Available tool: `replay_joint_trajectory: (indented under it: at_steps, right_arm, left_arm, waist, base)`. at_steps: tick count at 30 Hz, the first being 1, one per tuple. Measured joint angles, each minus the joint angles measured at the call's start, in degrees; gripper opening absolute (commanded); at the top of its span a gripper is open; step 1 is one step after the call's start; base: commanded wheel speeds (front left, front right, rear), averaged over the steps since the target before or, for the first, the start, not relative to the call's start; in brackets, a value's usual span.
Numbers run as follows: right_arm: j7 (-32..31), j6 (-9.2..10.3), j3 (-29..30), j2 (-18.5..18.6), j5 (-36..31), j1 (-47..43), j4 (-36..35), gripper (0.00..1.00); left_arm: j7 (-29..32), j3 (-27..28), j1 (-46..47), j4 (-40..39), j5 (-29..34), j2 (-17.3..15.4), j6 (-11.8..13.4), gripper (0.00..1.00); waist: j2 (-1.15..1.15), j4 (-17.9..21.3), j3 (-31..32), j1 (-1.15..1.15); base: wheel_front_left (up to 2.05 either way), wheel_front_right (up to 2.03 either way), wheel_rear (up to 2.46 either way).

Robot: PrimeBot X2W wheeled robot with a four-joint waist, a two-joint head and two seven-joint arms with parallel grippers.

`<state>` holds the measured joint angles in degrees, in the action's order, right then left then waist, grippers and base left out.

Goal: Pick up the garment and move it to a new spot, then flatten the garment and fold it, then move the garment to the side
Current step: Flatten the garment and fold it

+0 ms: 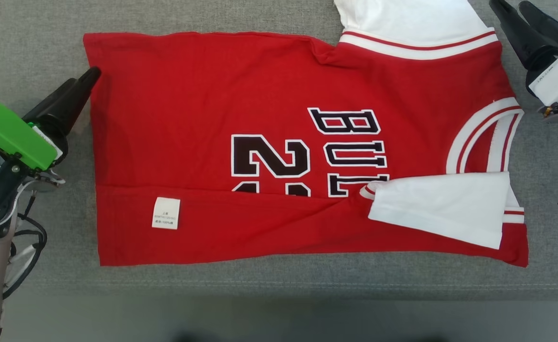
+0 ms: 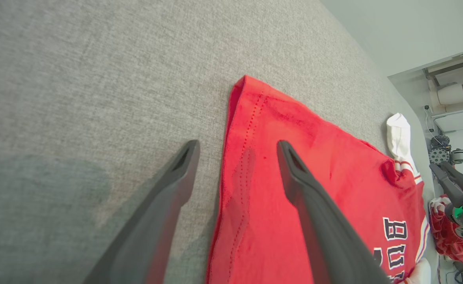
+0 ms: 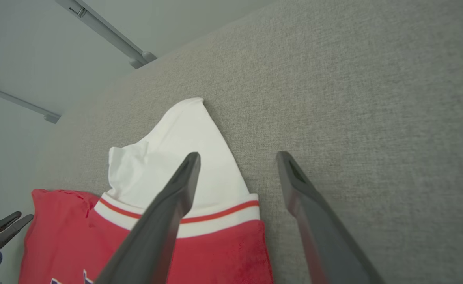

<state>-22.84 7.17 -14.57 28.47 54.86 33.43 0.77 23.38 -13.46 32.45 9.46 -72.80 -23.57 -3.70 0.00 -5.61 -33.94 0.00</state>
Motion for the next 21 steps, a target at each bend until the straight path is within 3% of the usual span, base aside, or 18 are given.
replay_joint_trajectory:
  at_steps: [16,17,18,20,21]
  right_arm:
    - [0.0,-1.13,-1.5,-2.1,-0.5,3.7,5.1,1.00]
    - [0.1,-1.15,-1.5,-2.3,-0.5,3.7,5.4,1.00]
    - [0.1,-1.37,-1.5,-2.3,-0.5,3.8,5.6,1.00]
    - [0.1,-1.59,-1.5,-2.4,-0.6,4.1,6.0,1.00]
    - [0.2,-1.60,-1.5,-2.4,-0.6,4.3,6.3,1.00]
  left_arm:
    - [2.0,-0.9,5.9,3.2,-0.2,0.2,-2.2,0.98]
    - [2.0,-0.9,6.1,3.2,-0.2,0.2,-2.3,0.76]
    - [2.0,-0.9,6.4,3.4,-0.2,0.2,-2.4,0.46]
    - [2.0,-0.9,6.7,3.8,-0.2,0.4,-2.4,0.12]
    - [2.0,-0.9,6.9,4.1,-0.2,0.4,-2.4,0.00]
  waist:
    - [0.00,2.6,-2.0,0.00]
    - [0.00,2.7,-2.0,0.00]
    - [0.00,2.7,-2.1,0.00]
    - [0.00,2.7,-2.2,0.00]
    - [0.00,2.8,-2.2,0.00]
  base:
    - [0.00,0.00,0.00]
    - [0.00,0.00,0.00]
    - [0.00,0.00,0.00]
    - [0.00,0.00,0.00]
    - [0.00,0.00,0.00]
